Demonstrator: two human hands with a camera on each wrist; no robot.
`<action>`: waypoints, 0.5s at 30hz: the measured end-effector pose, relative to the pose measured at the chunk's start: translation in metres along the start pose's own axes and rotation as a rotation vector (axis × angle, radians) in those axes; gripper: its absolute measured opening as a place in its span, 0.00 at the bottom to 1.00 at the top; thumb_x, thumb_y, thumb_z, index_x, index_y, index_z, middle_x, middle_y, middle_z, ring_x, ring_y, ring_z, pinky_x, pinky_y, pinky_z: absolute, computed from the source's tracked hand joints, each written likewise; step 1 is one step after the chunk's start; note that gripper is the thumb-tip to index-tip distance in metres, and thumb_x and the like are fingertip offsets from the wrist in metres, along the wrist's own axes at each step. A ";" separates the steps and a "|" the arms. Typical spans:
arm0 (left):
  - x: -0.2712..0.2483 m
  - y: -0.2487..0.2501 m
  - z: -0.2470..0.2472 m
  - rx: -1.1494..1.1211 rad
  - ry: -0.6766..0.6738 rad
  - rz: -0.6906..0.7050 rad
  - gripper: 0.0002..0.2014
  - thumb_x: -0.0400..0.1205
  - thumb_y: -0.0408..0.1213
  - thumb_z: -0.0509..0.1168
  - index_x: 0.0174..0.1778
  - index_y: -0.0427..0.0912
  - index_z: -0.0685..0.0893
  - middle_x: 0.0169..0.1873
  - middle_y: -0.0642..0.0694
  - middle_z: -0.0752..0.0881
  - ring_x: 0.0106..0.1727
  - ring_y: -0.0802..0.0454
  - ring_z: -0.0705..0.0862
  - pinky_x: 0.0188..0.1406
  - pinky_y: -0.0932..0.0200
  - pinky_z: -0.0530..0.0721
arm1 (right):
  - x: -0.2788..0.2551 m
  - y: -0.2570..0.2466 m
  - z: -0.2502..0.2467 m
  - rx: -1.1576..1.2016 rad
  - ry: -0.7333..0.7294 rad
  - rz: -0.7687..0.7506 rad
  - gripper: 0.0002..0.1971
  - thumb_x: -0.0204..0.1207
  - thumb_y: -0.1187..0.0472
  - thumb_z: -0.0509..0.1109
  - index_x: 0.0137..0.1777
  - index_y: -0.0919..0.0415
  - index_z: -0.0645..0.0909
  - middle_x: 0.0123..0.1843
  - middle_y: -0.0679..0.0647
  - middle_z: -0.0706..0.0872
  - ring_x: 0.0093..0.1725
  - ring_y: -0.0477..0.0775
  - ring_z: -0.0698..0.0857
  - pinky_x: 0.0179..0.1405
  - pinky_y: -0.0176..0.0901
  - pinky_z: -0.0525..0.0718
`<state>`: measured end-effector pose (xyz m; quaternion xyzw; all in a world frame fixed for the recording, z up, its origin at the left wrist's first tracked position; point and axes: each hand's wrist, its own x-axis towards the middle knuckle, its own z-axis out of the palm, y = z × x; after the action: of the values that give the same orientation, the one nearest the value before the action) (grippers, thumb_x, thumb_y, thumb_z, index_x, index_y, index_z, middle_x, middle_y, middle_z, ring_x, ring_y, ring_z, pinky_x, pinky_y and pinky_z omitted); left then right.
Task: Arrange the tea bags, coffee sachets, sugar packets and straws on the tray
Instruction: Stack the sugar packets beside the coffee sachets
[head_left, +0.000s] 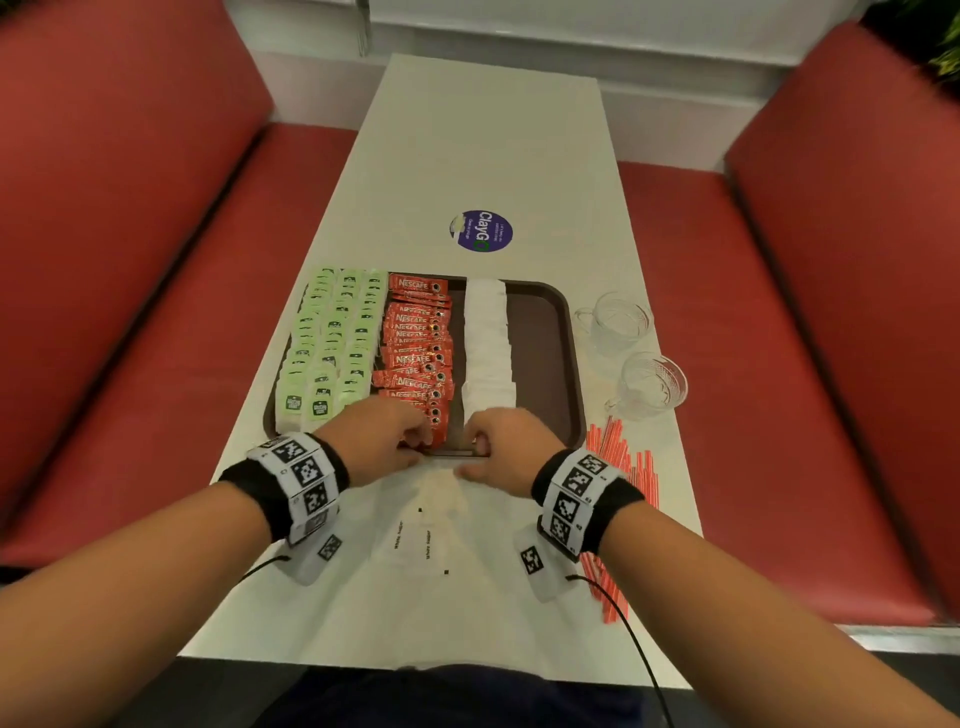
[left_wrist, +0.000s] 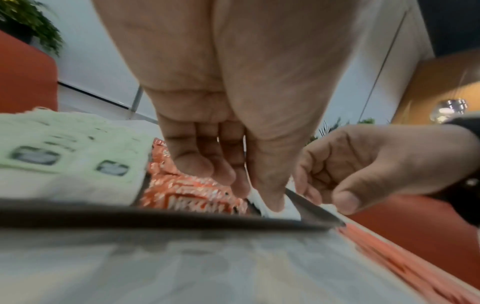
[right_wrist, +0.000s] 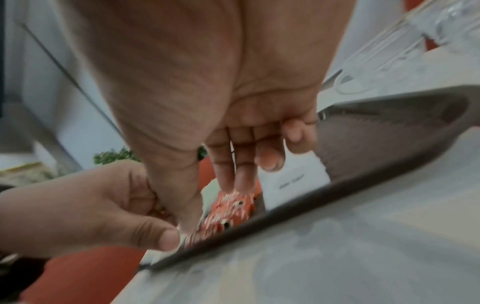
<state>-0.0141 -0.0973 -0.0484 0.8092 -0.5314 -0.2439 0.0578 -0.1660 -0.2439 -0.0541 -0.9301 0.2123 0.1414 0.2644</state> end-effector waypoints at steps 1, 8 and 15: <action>-0.008 -0.005 0.004 0.043 -0.060 0.011 0.14 0.78 0.48 0.74 0.59 0.54 0.86 0.52 0.58 0.86 0.54 0.57 0.83 0.51 0.63 0.78 | -0.003 -0.007 0.008 -0.034 -0.065 -0.033 0.22 0.71 0.40 0.78 0.58 0.52 0.82 0.51 0.48 0.85 0.50 0.51 0.83 0.51 0.47 0.84; -0.039 -0.018 0.044 0.132 -0.221 0.055 0.35 0.69 0.61 0.77 0.70 0.52 0.77 0.61 0.54 0.76 0.60 0.53 0.79 0.59 0.55 0.79 | -0.008 -0.042 0.048 -0.281 -0.209 -0.113 0.36 0.62 0.36 0.82 0.64 0.55 0.76 0.58 0.52 0.83 0.55 0.57 0.82 0.55 0.54 0.85; -0.037 -0.014 0.047 0.190 -0.270 0.044 0.26 0.73 0.57 0.76 0.62 0.49 0.81 0.58 0.50 0.81 0.59 0.49 0.79 0.55 0.55 0.78 | 0.005 -0.052 0.049 -0.263 -0.271 -0.105 0.31 0.67 0.54 0.85 0.67 0.58 0.76 0.55 0.56 0.87 0.55 0.61 0.85 0.53 0.53 0.85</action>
<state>-0.0358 -0.0505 -0.0824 0.7591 -0.5727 -0.2974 -0.0856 -0.1446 -0.1784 -0.0735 -0.9389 0.1058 0.2777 0.1735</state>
